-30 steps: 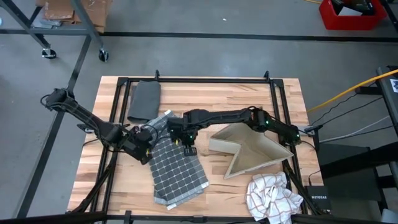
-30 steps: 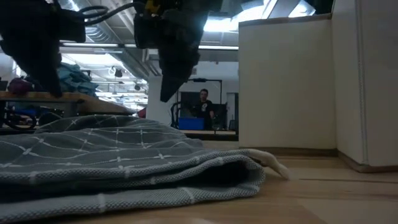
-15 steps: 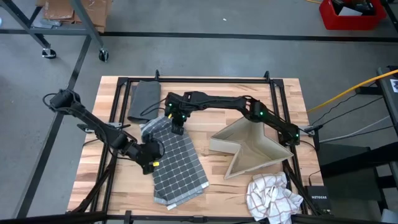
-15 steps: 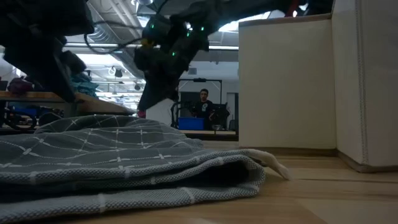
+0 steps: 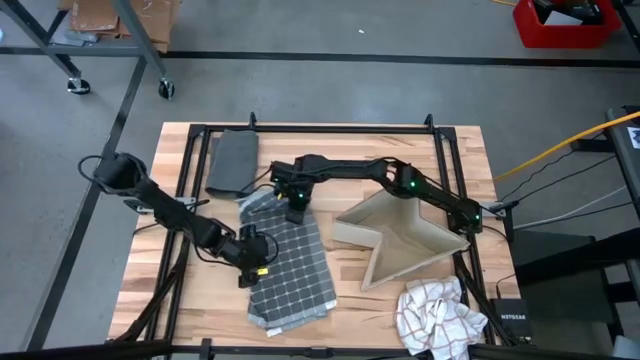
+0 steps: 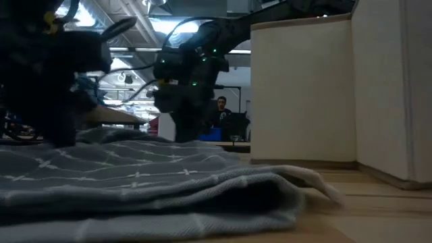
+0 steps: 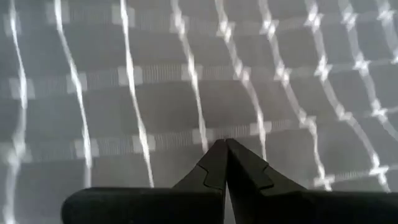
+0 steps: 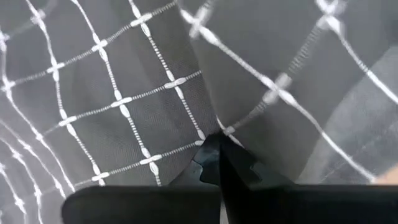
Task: Fold towel
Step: Fold the gray patterned towel
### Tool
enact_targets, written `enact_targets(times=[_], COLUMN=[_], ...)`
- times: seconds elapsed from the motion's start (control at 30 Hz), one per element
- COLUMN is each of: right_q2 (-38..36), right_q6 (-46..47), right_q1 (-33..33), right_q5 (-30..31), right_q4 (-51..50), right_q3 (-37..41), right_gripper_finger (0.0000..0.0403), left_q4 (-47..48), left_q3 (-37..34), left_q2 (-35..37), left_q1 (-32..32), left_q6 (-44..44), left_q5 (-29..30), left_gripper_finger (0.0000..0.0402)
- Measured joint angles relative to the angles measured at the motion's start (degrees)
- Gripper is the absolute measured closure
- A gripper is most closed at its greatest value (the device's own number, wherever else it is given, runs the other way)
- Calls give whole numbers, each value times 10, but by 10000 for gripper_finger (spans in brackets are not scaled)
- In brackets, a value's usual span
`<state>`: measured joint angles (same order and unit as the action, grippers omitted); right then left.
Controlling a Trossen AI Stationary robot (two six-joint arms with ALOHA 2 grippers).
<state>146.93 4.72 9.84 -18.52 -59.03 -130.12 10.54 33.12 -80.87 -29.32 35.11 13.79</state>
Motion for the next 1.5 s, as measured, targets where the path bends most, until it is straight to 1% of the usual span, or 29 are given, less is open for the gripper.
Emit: enact_targets(times=[0.13, 0.27, 0.33, 0.37, 0.43, 0.5, 0.6, 0.67, 0.83, 0.93, 1.03, 1.13, 1.27, 1.37, 1.5], right_q2=[0, 0, 1, 1, 2, 5, 5, -13, -44, -65, -86, -97, -99, -99, -99], right_q6=[1, 12, 11, 11, 11, 11, 10, 9, -9, -57, -65, -40, 26, 39, 40], right_q1=[0, -1, -1, -1, -1, -1, 1, 3, 4, 3, -2, -7, -17, -31, -63], right_q5=[-3, -15, -21, -23, -31, -31, -12, -6, 15, -17, -69, -113, -173, -192, -195], right_q4=[-62, -99, -99, -96, -86, -67, -57, -34, -43, -40, -38, -38, -36, -36, -16], right_q3=[-1, -1, 0, 0, -4, -18, -48, -41, -48, -48, -48, -48, -48, -48, -48], right_gripper_finger=[402, 402, 402, 402, 402, 402, 402, 402, 402, 402, 402, 402, 397, 372, 314], left_q4=[40, 140, 191, 202, 194, 156, 102, 91, 91, 91, 99, 115, 153, 191, 239], left_q3=[0, 3, 2, 2, 1, -2, 0, 0, 0, 1, 1, 1, 1, 1, 1], left_q2=[-11, -2, 5, 11, 26, 45, 83, 105, 170, 210, 250, 285, 317, 327, 329], left_q1=[-7, -11, -11, -11, -11, -11, -12, -12, -11, -12, -11, -10, -10, -10, -10], left_q6=[27, 92, 126, 128, 120, 96, 69, 61, 23, 4, 0, 10, 26, 42, 58], left_q5=[-10, -8, -2, 2, 10, 5, 5, 8, 19, 19, 20, 20, 14, -1, -14], left_gripper_finger=[401, 401, 401, 401, 401, 401, 401, 401, 401, 401, 399, 399, 398, 398, 398])
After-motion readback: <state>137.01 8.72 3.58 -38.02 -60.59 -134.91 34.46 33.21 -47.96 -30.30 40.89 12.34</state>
